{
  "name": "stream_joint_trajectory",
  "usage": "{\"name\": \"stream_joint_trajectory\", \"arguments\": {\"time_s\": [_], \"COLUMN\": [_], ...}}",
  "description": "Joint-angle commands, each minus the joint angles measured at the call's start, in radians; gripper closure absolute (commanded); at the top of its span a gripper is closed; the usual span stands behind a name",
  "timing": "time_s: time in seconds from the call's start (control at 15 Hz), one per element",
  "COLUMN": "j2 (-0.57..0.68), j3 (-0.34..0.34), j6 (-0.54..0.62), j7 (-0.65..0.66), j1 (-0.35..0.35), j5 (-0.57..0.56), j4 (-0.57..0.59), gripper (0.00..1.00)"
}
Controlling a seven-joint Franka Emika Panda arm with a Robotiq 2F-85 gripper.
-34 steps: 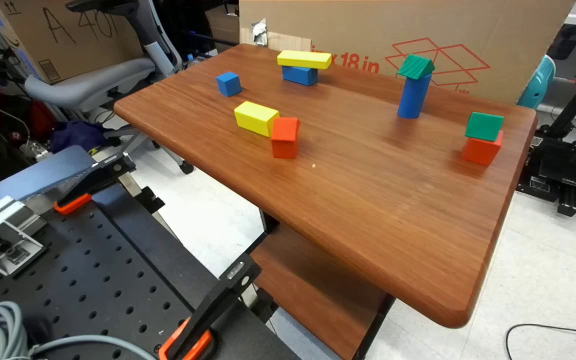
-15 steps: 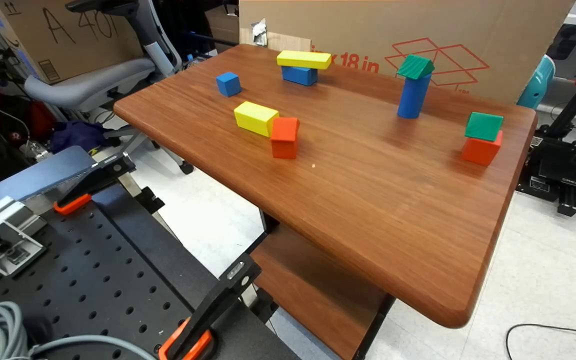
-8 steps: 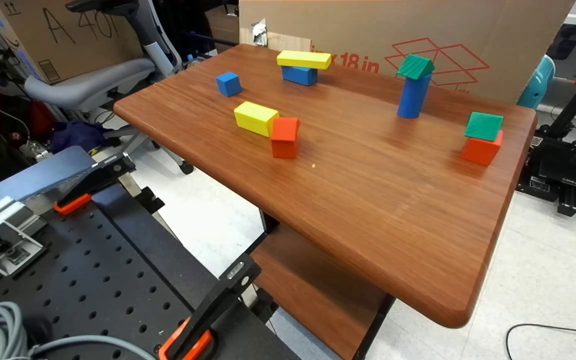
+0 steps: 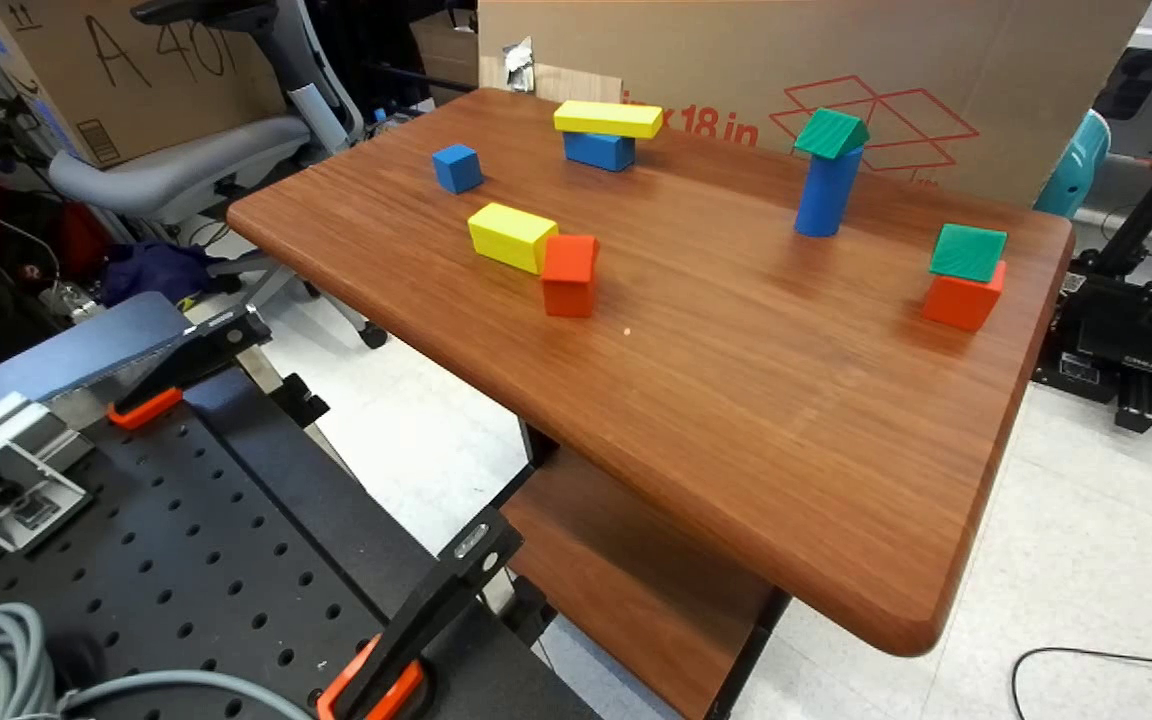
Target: Pick the green triangular block and put it on the table
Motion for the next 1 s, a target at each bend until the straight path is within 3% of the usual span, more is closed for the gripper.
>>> {"name": "stream_joint_trajectory", "arguments": {"time_s": [0.0, 0.93], "j2": [0.068, 0.284], "j3": [0.004, 0.003], "j6": [0.032, 0.027], "j7": [0.024, 0.085], "j1": [-0.003, 0.029], "j5": [-0.012, -0.054], "j4": [0.042, 0.161], "gripper": [0.00, 0.00]}}
